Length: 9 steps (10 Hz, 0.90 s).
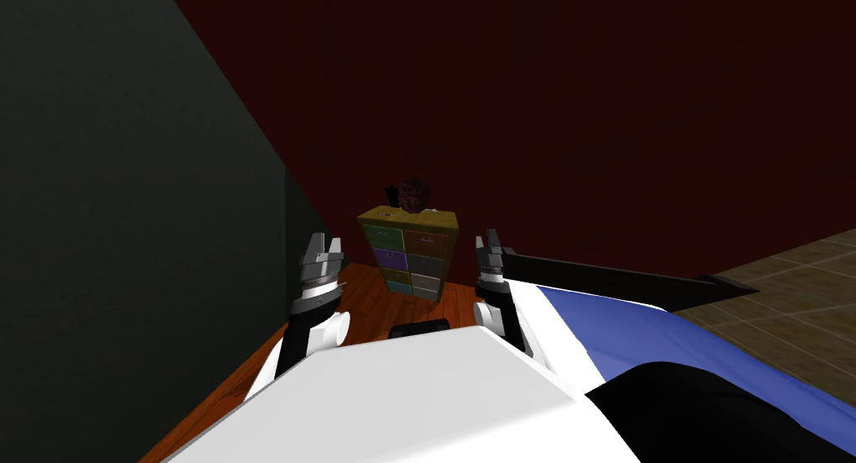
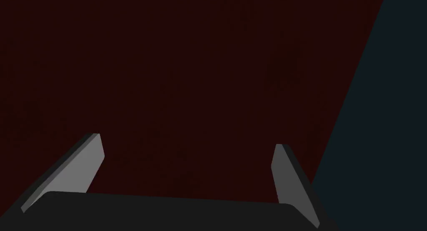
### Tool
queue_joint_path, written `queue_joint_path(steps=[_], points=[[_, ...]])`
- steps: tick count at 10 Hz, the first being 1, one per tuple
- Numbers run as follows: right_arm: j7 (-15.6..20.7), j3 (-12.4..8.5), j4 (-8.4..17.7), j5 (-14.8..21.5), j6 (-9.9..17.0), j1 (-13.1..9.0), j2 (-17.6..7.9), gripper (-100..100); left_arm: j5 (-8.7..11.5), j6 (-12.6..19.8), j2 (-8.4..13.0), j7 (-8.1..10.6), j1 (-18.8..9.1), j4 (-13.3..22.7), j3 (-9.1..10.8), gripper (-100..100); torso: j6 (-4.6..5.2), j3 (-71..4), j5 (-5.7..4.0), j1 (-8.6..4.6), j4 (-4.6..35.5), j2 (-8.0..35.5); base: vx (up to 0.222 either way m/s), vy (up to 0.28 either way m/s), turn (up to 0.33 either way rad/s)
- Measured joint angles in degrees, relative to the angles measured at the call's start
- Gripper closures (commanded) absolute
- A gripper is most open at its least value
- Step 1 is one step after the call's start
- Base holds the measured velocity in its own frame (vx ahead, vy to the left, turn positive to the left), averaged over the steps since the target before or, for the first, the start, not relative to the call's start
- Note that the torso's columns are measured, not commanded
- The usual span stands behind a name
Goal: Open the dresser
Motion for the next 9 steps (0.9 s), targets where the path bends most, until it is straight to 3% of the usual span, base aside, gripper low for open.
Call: queue_joint_path(steps=[2,9], points=[[0.0,0.0,0.0,0.0,0.0,0.0,0.0,0,0.0,0.0,0.0,0.0,0.0,0.0,0.0,0,0.0,-12.0,0.0,0.0,6.0,5.97,0.0,0.0,0.0],[0.0,0.0,-0.02,0.0,-0.01,0.0,0.0,0,0.0,-0.01,0.0,0.0,0.0,-0.02,0.0,0,0.0,-70.73,0.0,0.0,35.37,35.39,0.0,0.0,0.0]])
